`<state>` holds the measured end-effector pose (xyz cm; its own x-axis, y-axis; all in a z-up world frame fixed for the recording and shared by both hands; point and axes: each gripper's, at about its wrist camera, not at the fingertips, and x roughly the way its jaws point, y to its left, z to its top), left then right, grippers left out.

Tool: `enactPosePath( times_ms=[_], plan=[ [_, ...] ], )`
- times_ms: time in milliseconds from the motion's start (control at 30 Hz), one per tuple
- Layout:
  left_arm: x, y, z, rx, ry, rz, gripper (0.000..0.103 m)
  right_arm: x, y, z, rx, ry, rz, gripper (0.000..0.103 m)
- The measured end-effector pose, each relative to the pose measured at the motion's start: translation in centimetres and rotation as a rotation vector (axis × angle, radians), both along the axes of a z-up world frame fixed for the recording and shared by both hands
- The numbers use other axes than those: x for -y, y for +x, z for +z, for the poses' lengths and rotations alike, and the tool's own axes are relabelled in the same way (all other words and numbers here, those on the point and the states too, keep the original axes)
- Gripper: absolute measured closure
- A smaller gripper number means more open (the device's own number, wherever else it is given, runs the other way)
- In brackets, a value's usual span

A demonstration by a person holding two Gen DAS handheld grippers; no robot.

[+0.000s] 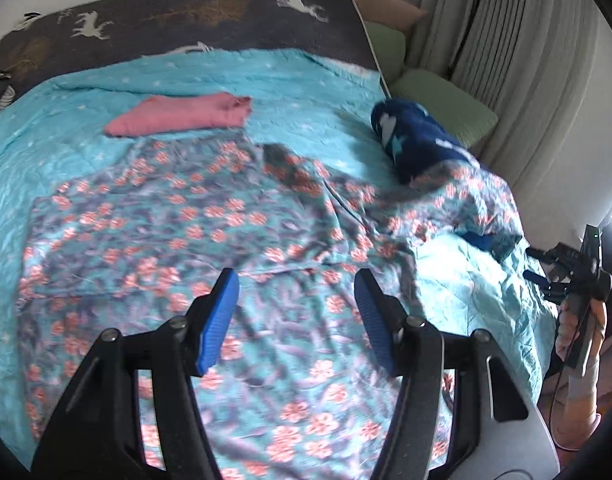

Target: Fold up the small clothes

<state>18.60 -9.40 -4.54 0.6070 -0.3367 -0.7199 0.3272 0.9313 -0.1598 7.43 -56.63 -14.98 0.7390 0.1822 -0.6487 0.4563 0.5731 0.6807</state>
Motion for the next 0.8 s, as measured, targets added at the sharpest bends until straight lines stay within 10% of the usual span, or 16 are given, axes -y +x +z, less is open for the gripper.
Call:
enactPosePath(
  times_ms=[333,567,600,633,667,800],
  plan=[
    [3.0,1.7,-2.4,-0.068,0.046,-0.001,0.042,3.1,3.0,-3.7,0.207,0.529,-0.017,0.037],
    [2.7,2.4,-3.1,-0.079,0.045,0.008,0.042,6.0,5.4,-6.2,0.190,0.710,-0.240,0.038],
    [2.3,2.5,-3.2,-0.081,0.040,0.013,0.042,6.4,5.7,-6.4,0.194,0.729,-0.272,0.052],
    [2.1,2.5,-3.2,-0.082,0.037,0.016,0.042,6.8,5.9,-5.9,0.207,0.706,-0.291,0.085],
    [1.8,2.5,-3.1,-0.080,0.036,0.017,0.042,7.2,5.8,-5.3,0.218,0.665,-0.289,0.094],
    [0.2,2.7,-3.0,-0.064,0.040,0.043,0.042,6.5,5.9,2.5,0.292,0.316,-0.241,0.097]
  ],
)
